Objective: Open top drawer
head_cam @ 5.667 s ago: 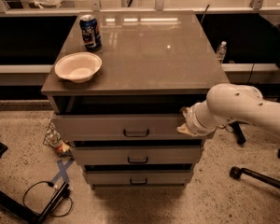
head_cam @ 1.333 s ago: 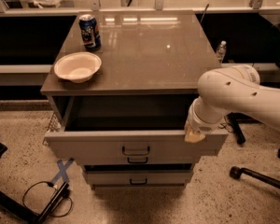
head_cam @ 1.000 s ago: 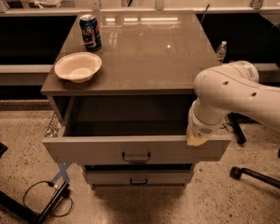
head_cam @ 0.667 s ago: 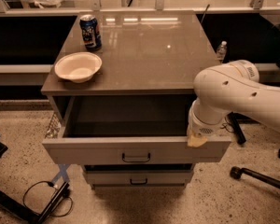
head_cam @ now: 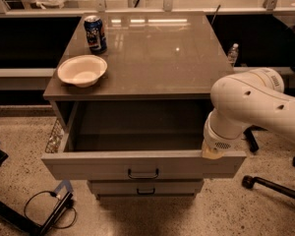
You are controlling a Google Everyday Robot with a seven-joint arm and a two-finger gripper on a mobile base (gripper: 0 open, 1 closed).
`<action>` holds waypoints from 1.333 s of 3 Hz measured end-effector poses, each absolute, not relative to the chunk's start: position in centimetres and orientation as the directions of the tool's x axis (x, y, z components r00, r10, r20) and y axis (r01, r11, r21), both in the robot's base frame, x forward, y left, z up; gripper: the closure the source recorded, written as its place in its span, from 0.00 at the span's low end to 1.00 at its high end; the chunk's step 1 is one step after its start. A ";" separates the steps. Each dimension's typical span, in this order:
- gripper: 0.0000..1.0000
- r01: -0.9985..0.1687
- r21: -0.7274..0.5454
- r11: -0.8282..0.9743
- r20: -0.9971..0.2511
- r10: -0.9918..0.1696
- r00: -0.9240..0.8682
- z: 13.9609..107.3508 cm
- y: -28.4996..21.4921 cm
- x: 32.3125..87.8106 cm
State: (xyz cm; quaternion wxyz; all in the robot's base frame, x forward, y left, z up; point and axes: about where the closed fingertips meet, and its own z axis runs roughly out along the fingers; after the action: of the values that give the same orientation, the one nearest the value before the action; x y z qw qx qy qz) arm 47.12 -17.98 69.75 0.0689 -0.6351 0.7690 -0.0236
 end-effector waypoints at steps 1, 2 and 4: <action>1.00 -0.973 -0.124 0.192 -0.076 -0.980 -0.184 69.9 -18.0 47.1; 1.00 -0.975 -0.083 0.206 -0.103 -0.975 -0.197 69.1 -17.6 44.5; 1.00 -0.987 -0.008 0.163 -0.110 -0.981 -0.162 68.7 -17.1 41.0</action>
Offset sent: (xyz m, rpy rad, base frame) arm -0.1529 0.0211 -0.0374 0.2042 0.2087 -0.0626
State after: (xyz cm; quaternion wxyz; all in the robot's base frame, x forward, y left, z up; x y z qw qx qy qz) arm 40.97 -17.13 68.71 0.0446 -0.6459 0.7614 0.0326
